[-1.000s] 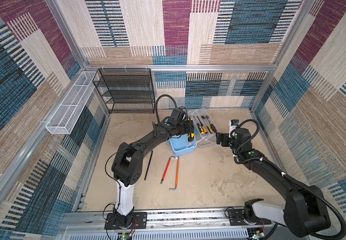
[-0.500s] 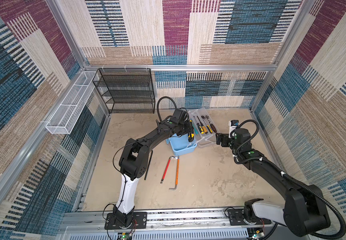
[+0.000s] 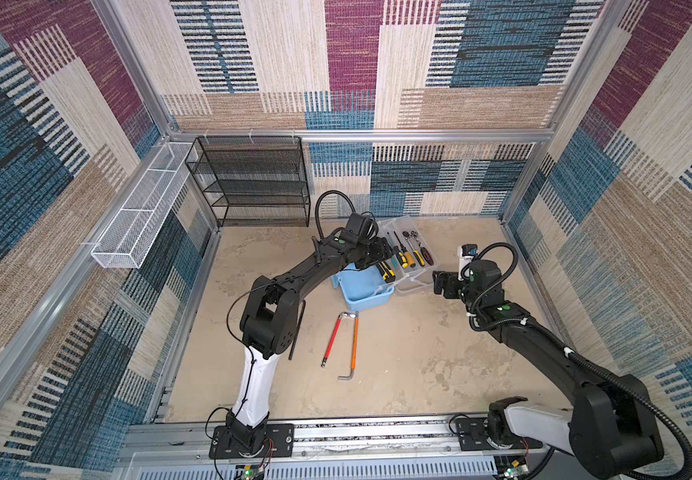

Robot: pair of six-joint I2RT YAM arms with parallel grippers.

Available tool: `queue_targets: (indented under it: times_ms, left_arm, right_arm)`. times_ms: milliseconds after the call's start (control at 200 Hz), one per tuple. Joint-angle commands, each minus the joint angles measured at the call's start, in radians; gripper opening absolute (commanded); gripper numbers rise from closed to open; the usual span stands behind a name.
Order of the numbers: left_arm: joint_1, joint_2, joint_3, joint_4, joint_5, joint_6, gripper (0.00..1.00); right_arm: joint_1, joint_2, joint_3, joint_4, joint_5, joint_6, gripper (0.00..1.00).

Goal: Pack the tool kit
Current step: 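Lift the yellow-black knife and lower it into the clear tray with the left gripper, then open the left gripper, move down and grasp the red hex key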

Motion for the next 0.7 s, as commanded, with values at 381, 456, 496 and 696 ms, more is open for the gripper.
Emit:
queue_targets:
  times_ms: [381,456,496,696]
  left_arm:
    - [-0.006,-0.219,-0.251,0.087,-0.125,0.124,0.92]
    - [-0.006,-0.268,-0.308,0.091,-0.165,0.151,0.95]
    - [-0.006,-0.295,-0.338,0.092,-0.187,0.164,0.96]
    - [-0.002,-0.431,-0.504,0.121,-0.304,0.209,1.0]
  right_arm:
    - [0.165,-0.075,-0.058,0.029,0.007,0.144,0.84]
    - [0.225,-0.065,-0.057,0.038,0.032,0.181,0.82]
    - [0.258,-0.059,-0.059,0.044,0.05,0.202,0.81]
    - [0.42,-0.017,-0.064,0.045,0.118,0.309,0.76]
